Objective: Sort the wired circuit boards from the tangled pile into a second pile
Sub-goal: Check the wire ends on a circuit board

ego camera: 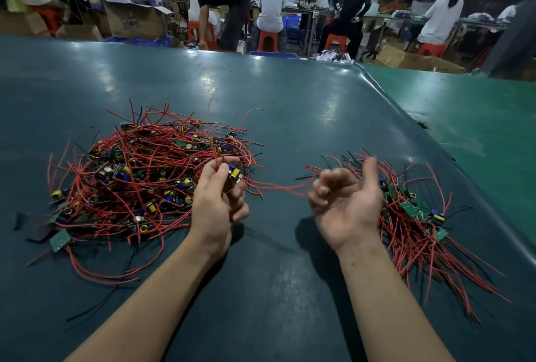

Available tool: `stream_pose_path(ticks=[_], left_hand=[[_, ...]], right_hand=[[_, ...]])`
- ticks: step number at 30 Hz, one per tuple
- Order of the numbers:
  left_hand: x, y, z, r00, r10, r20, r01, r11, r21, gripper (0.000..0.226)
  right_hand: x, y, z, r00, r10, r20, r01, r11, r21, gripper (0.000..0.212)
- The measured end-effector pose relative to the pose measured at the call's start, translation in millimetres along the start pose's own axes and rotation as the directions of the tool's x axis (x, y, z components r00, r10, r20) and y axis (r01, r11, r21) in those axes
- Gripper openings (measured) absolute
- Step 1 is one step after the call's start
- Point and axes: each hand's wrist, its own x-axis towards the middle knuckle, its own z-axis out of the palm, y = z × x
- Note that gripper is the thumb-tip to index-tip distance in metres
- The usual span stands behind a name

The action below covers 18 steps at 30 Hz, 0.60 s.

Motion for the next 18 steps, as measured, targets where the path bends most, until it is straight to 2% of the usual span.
stream_pose_path(ticks=[2, 3, 4, 6, 8, 11, 14, 18], left_hand=[[-2.2, -0.7, 1.7, 0.994, -0.079, 0.081, 0.080, 0.997, -0.010, 0.021], [-4.0, -0.8, 3.3, 0.984, -0.126, 0.127, 0.129, 0.992, -0.011, 0.021], [-5.9, -0.5, 4.9, 0.970, -0.175, 0.166, 0.179, 0.984, -0.006, 0.024], [-9.2, -1.2, 6.5, 0.948, -0.245, 0.203, 0.245, 0.969, 0.025, 0.033], [-10.3, -1.9, 7.1, 0.941, -0.265, 0.213, 0.262, 0.964, 0.041, 0.031], [-9.2, -3.2, 7.3, 0.926, -0.302, 0.228, 0.296, 0.953, 0.060, 0.024], [-8.3, -4.9, 8.0, 0.918, -0.314, 0.241, 0.305, 0.949, 0.074, 0.029], [-10.0, -7.2, 8.8, 0.904, -0.326, 0.278, 0.279, 0.940, 0.196, 0.026]], right_hand=[[-0.7, 11.0, 7.6, 1.000, 0.003, -0.022, -0.011, 0.926, -0.378, 0.048], [-3.5, 17.5, 12.2, 1.000, 0.023, 0.008, -0.015, 0.861, -0.508, 0.038], [-4.5, 24.2, 13.0, 0.997, 0.060, 0.055, -0.018, 0.824, -0.566, 0.036], [-7.8, 31.3, 13.4, 0.979, 0.137, 0.153, -0.024, 0.817, -0.576, 0.021], [-8.3, 32.3, 11.2, 0.967, 0.160, 0.200, -0.010, 0.803, -0.596, 0.013], [-10.0, 29.4, 11.4, 0.971, 0.155, 0.182, -0.022, 0.816, -0.578, 0.014], [-10.5, 31.5, 12.6, 0.973, 0.147, 0.176, -0.033, 0.849, -0.527, 0.011], [-8.2, 37.7, 12.3, 0.988, 0.074, 0.138, 0.007, 0.858, -0.513, 0.013]])
